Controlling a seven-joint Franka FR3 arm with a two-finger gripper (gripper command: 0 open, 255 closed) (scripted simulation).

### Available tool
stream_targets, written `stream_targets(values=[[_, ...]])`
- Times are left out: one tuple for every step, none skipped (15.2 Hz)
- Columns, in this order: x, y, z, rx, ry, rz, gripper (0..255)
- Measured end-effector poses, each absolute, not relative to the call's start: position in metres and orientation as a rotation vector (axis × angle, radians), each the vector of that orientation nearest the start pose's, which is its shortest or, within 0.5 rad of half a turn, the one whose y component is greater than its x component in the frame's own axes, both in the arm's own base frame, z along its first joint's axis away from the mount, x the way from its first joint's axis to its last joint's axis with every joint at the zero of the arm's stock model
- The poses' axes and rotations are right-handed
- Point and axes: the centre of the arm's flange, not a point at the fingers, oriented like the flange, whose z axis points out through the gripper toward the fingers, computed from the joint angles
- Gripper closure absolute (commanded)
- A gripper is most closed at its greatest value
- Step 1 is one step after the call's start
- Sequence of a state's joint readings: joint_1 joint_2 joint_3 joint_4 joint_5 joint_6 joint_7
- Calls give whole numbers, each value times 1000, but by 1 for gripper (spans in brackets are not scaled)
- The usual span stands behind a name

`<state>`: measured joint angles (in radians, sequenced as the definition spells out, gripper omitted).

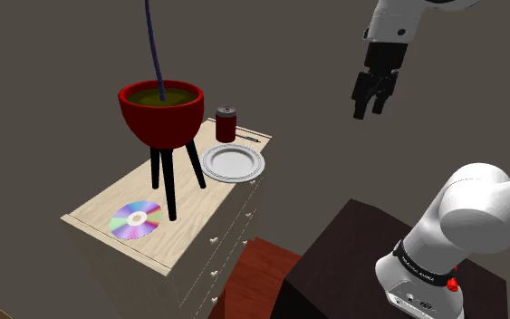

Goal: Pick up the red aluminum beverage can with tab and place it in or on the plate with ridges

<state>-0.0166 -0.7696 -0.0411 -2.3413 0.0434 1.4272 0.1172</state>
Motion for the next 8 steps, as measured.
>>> stream_targets(values=[[295, -16, 581, -3057, 242, 226, 0], [299, -14, 579, -3058, 242, 222, 0], [307, -11, 576, -3058, 242, 214, 0], [315, -10, 572, -3059, 241, 204, 0], [326, -5, 566, -3060, 241, 195, 0], [338, -2, 565, -3061, 240, 183, 0], [349, 1, 562, -3062, 240, 172, 0], [362, 4, 558, -3062, 239, 161, 0]])
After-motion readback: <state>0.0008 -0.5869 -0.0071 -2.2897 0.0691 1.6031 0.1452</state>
